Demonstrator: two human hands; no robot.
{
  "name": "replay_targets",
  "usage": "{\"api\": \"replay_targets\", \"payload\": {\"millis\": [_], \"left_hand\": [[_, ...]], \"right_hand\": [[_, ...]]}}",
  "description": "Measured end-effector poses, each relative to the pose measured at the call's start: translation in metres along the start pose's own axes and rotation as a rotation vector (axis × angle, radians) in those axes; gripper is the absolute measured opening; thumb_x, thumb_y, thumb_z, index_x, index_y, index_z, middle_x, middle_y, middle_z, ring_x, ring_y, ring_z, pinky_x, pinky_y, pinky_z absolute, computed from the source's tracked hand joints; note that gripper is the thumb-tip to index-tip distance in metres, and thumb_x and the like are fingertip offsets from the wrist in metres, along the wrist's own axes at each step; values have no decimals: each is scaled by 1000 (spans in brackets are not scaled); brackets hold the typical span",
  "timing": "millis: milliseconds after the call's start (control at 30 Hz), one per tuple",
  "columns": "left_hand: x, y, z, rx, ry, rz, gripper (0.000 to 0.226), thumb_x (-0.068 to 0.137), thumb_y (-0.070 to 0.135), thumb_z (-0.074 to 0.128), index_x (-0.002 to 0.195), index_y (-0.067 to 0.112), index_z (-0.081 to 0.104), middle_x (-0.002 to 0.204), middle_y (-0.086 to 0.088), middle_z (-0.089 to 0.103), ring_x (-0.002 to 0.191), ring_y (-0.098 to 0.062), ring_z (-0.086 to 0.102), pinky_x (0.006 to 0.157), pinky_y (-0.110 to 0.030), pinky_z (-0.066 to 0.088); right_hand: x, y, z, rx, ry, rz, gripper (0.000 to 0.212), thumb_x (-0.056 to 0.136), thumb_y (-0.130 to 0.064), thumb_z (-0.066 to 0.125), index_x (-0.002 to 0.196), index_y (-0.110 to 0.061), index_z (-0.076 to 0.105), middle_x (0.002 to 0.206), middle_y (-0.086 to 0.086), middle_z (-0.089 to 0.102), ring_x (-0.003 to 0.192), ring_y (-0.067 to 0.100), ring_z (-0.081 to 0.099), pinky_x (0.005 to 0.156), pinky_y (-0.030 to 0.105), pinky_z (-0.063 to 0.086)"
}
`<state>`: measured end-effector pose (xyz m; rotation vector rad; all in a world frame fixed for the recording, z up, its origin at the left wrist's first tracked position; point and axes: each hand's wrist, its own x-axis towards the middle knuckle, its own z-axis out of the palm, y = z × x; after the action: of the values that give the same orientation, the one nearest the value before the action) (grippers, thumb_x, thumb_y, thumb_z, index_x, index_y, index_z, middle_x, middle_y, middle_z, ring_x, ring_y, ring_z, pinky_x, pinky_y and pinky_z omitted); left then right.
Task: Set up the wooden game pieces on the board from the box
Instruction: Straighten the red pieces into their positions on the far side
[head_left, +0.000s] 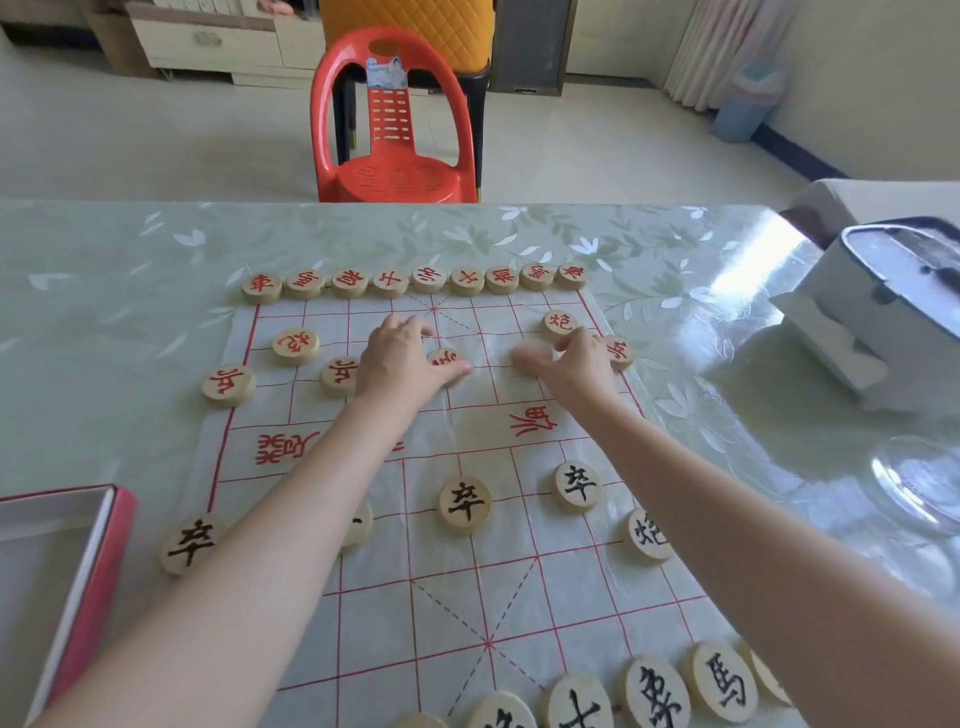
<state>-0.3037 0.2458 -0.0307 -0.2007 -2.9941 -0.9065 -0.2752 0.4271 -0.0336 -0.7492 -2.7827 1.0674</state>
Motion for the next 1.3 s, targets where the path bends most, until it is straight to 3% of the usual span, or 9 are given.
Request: {"api": "replay_targets", "payload": {"millis": [167,367,533,667,767,900,1033,1167,1300], "left_hand": [[1,7,12,-3,43,-76,69,65,61,70,110,12,49,113,-5,50,106,-22,50,79,-30,40],[4,6,16,-44,27,-66,48,69,50,73,99,16,57,109,-5,53,103,-22,52,73,-27,38],[2,2,12,35,1,-38,66,65,59,71,117,22,55,121,-5,49,118,-24,45,88,-34,42],[4,-5,1,29,-104,96,65,71,38,75,129,26,49,131,-4,44,126,-23,35,101,-35,32],[8,-11,-6,-25,-196,170,62,73,21,73,130,27,49,136,-2,43,128,-21,34,105,-32,28],[13,-12,-12,-79,-284,217,59,78,10,67,132,26,49,134,2,50,125,-14,43,96,-22,32],[13,-14,-12,-97,-306,214,51,78,11,68,126,25,56,122,3,59,115,-12,52,92,-20,35],[11,-19,-5,-62,-204,193,48,71,27,76,117,25,60,111,3,58,99,-13,54,87,-27,43],[8,-22,4,-63,-128,182,47,70,30,77,114,24,61,109,0,56,96,-13,54,87,-30,45]], "right_hand": [[9,-2,9,-63,32,-8,82,66,-56,72,125,-7,43,125,10,49,113,27,52,90,35,45],[11,2,9,-37,-16,-81,51,78,-36,67,118,-8,52,122,11,50,109,26,51,90,35,45],[14,4,7,-39,-79,-139,43,85,-25,60,125,-14,52,129,11,47,118,29,45,93,38,45],[17,5,0,-68,-179,-150,55,86,-6,53,135,-30,45,136,10,44,123,31,42,70,31,50],[15,7,-4,-42,-141,-170,56,83,-23,64,135,-24,44,135,6,46,127,28,38,94,37,44],[10,8,0,-30,-103,-110,72,70,-44,75,128,-14,45,128,7,44,122,25,40,104,39,36],[13,7,3,-55,-106,-125,64,73,-35,76,125,-11,48,128,9,42,121,27,40,103,36,37],[17,7,-1,-68,-193,-137,59,76,-19,72,130,-18,49,132,10,41,123,29,40,104,40,39],[15,9,-4,-65,-247,-136,58,80,-14,67,134,-25,48,127,11,46,122,31,41,100,42,43]]}}
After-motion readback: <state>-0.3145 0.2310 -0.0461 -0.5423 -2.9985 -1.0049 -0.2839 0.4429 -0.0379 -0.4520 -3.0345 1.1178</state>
